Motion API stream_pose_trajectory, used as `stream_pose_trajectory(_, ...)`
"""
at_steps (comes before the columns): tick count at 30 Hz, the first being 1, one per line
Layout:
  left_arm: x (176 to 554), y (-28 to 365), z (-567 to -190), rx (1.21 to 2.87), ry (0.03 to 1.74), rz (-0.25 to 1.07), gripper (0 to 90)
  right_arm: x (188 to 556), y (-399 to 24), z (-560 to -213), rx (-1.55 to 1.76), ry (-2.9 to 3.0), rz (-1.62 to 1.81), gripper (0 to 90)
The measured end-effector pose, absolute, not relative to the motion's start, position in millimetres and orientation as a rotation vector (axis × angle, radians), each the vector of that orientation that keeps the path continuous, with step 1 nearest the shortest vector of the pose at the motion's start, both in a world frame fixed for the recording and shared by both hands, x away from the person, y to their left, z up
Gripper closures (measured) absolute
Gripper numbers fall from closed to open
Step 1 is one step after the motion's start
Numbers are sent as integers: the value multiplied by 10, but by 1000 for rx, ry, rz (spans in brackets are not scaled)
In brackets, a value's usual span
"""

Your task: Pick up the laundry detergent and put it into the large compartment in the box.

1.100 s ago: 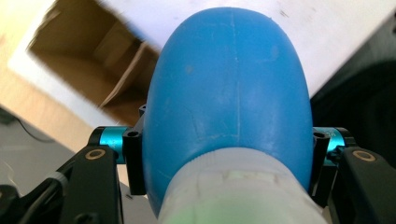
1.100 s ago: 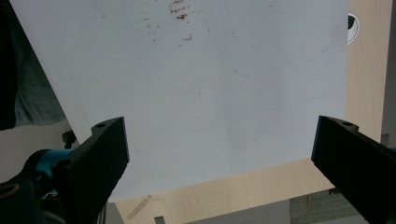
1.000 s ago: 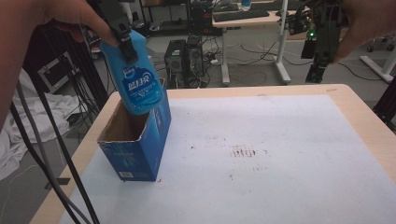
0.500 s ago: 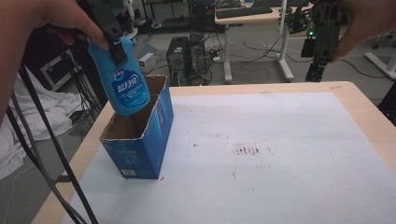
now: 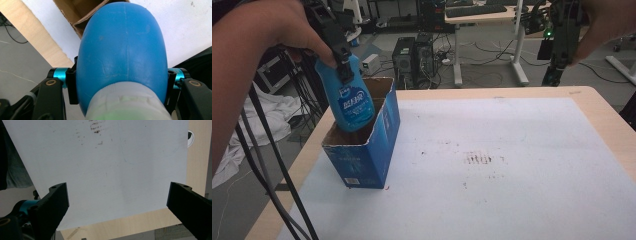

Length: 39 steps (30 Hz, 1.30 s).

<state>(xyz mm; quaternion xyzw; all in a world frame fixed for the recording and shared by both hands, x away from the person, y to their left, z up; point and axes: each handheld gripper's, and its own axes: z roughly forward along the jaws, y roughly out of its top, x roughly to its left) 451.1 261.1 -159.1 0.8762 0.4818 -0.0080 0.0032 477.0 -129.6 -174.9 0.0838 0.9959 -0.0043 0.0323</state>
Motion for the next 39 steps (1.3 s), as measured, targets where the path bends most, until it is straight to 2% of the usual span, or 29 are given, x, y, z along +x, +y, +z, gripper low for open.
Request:
stream_pose_trajectory(13, 4509, 2640, -1997, 2788, 1385, -32, 380, 4787, -1301, -1760, 250, 3065, -16, 31)
stream_pose_trajectory(17, 4506, 2615, -2112, 2847, 1318, -29, 380, 4788, -1301, -1771, 255, 3065, -16, 31)
stream_pose_trajectory(34, 4466, 2587, -2514, 2875, 1322, -79, 380, 4814, -1241, -1832, 233, 3073, -28, 31)
stream_pose_trajectory(39, 4446, 2559, -2656, 2931, 1201, -62, 380, 4823, -1227, -1856, 218, 3072, -22, 31)
